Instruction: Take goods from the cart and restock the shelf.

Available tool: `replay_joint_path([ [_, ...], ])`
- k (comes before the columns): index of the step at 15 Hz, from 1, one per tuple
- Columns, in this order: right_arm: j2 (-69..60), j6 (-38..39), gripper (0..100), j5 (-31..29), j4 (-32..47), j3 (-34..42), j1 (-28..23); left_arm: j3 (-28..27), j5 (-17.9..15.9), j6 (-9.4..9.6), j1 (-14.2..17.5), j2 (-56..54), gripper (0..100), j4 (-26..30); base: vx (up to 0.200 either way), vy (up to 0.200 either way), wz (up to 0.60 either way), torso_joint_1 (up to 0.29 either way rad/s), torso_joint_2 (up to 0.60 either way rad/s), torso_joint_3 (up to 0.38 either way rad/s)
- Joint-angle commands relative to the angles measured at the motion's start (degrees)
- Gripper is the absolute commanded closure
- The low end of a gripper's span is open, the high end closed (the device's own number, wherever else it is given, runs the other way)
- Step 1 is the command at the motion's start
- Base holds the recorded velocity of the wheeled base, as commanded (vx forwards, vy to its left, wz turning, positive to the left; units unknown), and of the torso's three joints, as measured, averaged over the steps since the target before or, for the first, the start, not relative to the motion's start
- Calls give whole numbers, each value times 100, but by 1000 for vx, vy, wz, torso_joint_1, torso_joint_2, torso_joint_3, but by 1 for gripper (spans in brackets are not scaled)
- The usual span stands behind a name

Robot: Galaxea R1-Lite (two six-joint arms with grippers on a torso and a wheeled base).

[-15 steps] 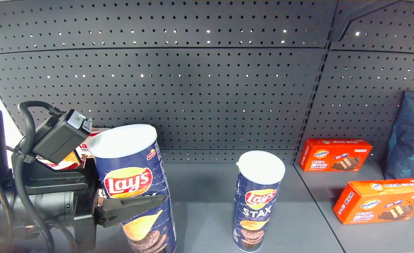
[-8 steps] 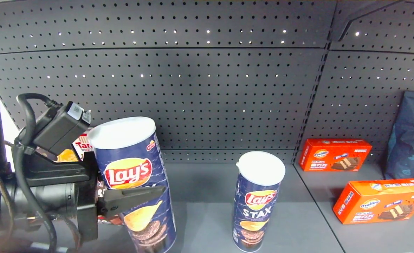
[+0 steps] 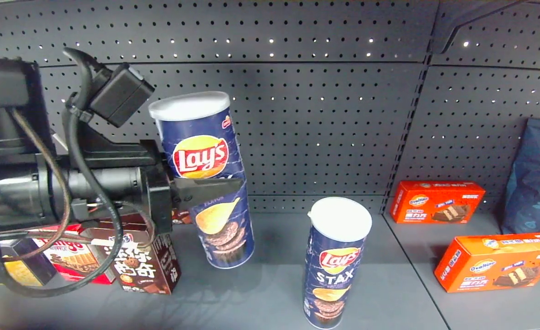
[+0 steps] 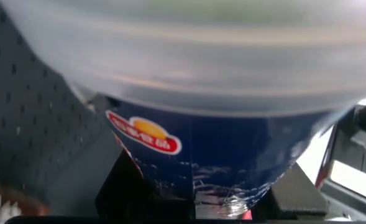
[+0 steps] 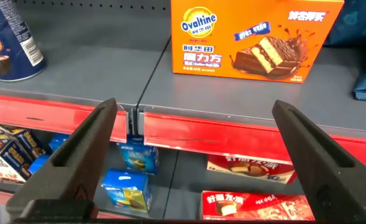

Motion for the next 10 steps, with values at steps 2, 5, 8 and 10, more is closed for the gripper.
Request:
replay_joint_path([
  [2,35,-5,0,2,-1,0,-9,-725,-10,13,-77,1021,100,-36,0,0,0,0,0,0],
  [5,35,-5,0,2,-1,0,-9,-1296,-71,22,-112,1882,100,-502,0,0,0,0,0,0],
  [8,35,-5,0,2,-1,0,0,-1938,-98,400,-85,2770,100,-564,0,0,0,0,0,0],
  [10,35,4,0,2,-1,0,0,-2325,-89,637,-85,3280,100,-555,0,0,0,0,0,0],
])
